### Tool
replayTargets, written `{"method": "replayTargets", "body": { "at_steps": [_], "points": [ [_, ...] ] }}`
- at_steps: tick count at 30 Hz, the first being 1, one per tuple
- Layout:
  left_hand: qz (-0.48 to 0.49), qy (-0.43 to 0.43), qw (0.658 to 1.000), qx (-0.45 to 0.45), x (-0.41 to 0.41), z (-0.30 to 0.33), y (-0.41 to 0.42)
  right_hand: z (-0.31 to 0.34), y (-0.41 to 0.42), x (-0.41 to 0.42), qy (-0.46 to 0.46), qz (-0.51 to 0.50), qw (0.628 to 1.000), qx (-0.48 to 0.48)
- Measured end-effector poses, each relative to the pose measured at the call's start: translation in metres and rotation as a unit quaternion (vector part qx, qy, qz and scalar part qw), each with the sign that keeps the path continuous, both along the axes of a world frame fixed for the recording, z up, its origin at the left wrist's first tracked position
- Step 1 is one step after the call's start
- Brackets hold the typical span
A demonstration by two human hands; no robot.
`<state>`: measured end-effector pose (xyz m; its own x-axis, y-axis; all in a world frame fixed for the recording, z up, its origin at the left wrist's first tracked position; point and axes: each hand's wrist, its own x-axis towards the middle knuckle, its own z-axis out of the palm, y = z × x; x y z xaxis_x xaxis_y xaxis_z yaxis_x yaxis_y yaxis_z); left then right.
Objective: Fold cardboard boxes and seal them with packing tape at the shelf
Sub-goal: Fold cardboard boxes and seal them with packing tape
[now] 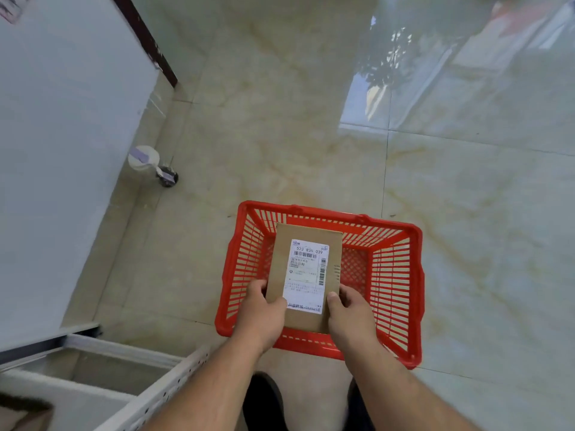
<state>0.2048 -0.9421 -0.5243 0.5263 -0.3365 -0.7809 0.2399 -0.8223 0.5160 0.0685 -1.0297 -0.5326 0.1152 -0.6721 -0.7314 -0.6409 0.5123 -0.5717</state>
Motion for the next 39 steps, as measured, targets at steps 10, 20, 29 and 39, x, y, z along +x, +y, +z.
{"method": "replayTargets", "body": {
  "at_steps": [10,20,29,39],
  "points": [
    [-0.078,-0.006,0.995,0.062,0.023,-0.137,-0.001,-0.142,-0.006,0.022,0.038,0.066,0.997,0.02],
    [-0.067,0.007,0.992,0.105,0.033,-0.209,0.011,-0.207,0.003,0.038,0.036,0.079,0.996,0.03],
    [-0.079,0.049,0.992,0.081,0.041,-0.22,0.019,-0.217,0.009,0.039,0.006,0.124,0.989,0.085],
    [0.021,0.047,0.998,0.032,-0.021,-0.055,0.058,-0.024,0.013,-0.009,0.053,0.151,0.98,0.119]
  ]
}}
